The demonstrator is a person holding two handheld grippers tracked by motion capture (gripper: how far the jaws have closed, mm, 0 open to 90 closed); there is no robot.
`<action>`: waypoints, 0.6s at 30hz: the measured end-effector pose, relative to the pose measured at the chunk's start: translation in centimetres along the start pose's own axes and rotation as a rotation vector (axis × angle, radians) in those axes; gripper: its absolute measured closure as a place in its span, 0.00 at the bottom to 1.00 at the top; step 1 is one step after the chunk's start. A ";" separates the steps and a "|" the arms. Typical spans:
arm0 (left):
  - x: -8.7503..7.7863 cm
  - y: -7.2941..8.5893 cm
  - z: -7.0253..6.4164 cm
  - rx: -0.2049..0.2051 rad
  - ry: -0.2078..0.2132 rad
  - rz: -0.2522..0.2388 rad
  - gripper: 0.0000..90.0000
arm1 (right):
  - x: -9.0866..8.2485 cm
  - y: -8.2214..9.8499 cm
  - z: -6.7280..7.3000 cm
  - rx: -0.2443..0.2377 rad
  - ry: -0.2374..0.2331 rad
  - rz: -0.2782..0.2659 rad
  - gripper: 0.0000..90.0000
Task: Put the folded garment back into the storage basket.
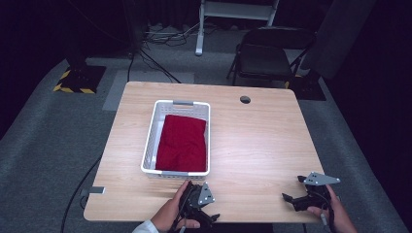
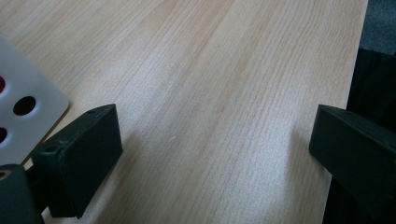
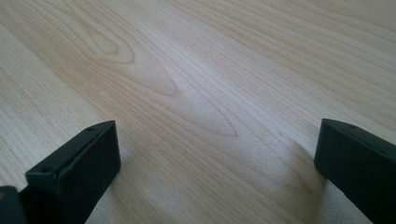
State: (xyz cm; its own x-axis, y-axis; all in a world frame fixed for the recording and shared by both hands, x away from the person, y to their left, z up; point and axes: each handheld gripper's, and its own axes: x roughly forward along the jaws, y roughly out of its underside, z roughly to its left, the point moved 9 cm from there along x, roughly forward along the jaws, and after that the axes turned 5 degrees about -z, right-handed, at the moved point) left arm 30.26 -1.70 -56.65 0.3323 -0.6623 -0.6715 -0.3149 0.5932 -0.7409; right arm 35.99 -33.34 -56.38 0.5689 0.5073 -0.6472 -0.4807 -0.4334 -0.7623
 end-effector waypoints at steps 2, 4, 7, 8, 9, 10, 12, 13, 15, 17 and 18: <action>0.0 0.0 0.0 0.000 0.000 0.000 0.03 | 0.0 0.0 0.0 0.000 0.000 0.000 0.00; 0.0 0.0 0.0 0.000 -0.001 0.000 0.03 | 0.1 -0.1 0.0 0.001 0.002 -0.001 0.00; 0.0 0.0 0.0 0.000 0.000 0.000 0.03 | 0.1 -0.1 0.0 0.003 0.004 -0.001 0.00; 0.0 0.0 0.0 0.000 0.000 0.000 0.03 | 0.1 -0.1 0.0 0.002 0.004 -0.001 0.00; 0.0 0.0 0.0 0.000 0.001 0.000 0.03 | 0.1 -0.1 0.0 0.003 0.004 -0.001 0.00; 0.0 0.0 0.0 0.001 0.001 0.000 0.03 | 0.1 -0.1 0.0 0.002 0.003 -0.001 0.00; 0.0 0.0 0.0 0.001 0.002 0.000 0.03 | 0.2 -0.1 0.0 0.001 0.001 -0.001 0.00; 0.0 0.0 0.0 0.001 0.002 0.001 0.03 | 0.2 -0.1 -0.1 0.000 0.000 0.000 0.00; 0.0 0.0 0.0 0.001 0.001 0.000 0.03 | 0.2 -0.1 -0.1 0.000 -0.001 0.000 0.00; 0.0 0.0 0.0 0.001 0.002 0.000 0.03 | 0.2 -0.1 -0.1 0.000 -0.001 0.000 0.00; 0.0 0.0 0.0 0.001 0.001 0.000 0.03 | 0.2 -0.1 -0.1 0.000 -0.001 0.000 0.00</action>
